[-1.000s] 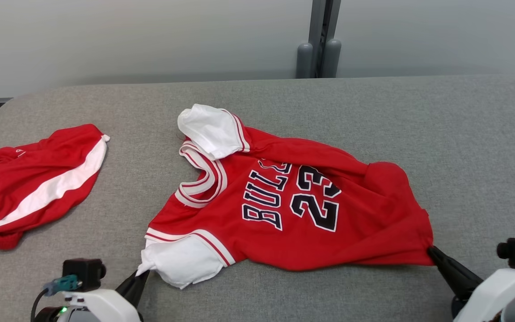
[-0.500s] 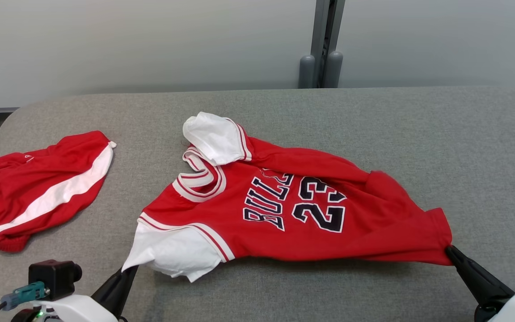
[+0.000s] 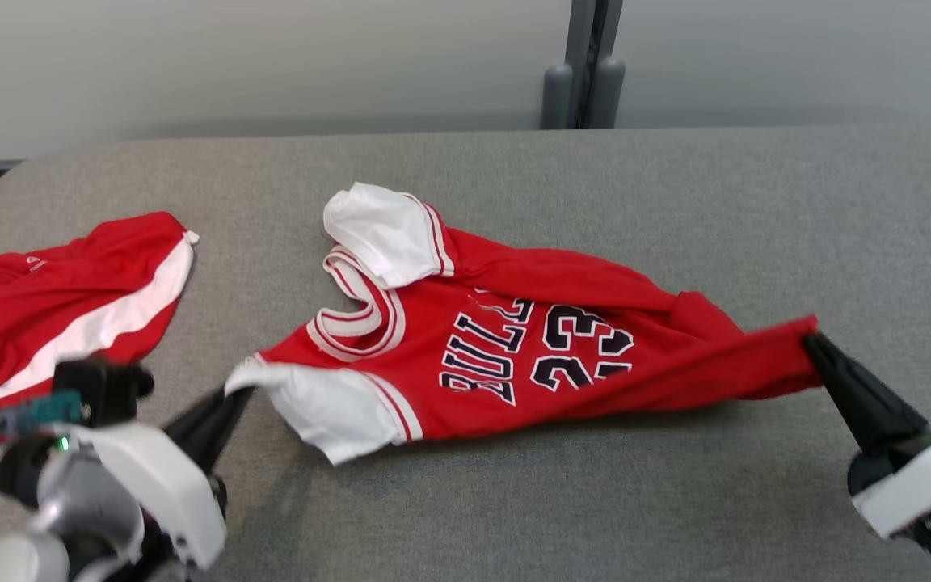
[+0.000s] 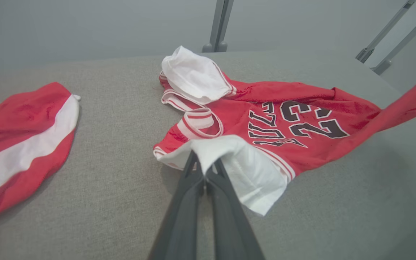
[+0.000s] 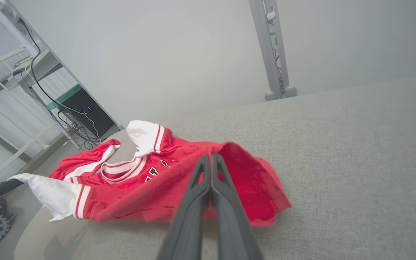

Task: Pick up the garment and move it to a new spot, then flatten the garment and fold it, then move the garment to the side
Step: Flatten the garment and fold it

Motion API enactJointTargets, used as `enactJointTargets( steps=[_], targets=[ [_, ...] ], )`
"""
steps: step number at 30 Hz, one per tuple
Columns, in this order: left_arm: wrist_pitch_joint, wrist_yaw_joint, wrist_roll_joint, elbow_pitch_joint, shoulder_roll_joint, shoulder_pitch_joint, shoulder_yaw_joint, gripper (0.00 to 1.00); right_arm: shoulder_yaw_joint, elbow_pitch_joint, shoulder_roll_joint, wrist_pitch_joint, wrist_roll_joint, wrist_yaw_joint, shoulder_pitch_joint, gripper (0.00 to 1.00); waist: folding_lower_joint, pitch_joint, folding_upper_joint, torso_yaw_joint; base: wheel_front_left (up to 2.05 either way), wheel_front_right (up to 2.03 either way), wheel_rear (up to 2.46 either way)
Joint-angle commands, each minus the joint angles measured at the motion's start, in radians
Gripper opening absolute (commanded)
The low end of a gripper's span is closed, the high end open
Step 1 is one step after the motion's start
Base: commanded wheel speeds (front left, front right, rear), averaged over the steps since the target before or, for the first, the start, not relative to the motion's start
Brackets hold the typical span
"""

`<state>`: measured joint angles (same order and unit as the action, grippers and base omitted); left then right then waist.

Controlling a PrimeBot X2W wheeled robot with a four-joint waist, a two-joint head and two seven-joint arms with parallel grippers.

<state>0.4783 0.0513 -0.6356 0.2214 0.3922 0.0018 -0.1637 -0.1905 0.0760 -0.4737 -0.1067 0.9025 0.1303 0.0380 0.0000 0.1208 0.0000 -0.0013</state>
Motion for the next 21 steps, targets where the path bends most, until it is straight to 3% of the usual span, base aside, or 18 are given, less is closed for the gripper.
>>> enactJointTargets(
  steps=[1,3,9,21],
  targets=[
    [0.019,0.02,-0.01,-0.028,0.02,-0.096,-0.002,0.0,-0.018,-0.011,0.001,0.008,0.0,0.001,0.067,0.0,0.0,0.038,0.0,-0.005,0.0,0.0,0.0],
    [0.032,0.028,-0.019,-0.044,0.026,-0.141,-0.003,0.0,-0.028,-0.015,-0.004,0.012,-0.002,0.001,0.102,0.0,0.0,0.057,0.0,-0.007,0.0,0.0,0.0],
    [0.097,0.065,-0.036,-0.192,0.063,-0.481,-0.034,0.0,-0.078,-0.082,-0.029,0.042,-0.008,0.001,0.355,0.0,0.0,0.18,0.0,-0.022,0.0,0.0,0.0],
    [0.02,0.078,0.06,-0.552,0.084,-1.167,-0.136,0.0,-0.252,-0.275,-0.1,0.106,0.069,0.001,0.987,0.0,0.0,0.429,0.0,-0.049,0.0,0.0,0.0]
  ],
)
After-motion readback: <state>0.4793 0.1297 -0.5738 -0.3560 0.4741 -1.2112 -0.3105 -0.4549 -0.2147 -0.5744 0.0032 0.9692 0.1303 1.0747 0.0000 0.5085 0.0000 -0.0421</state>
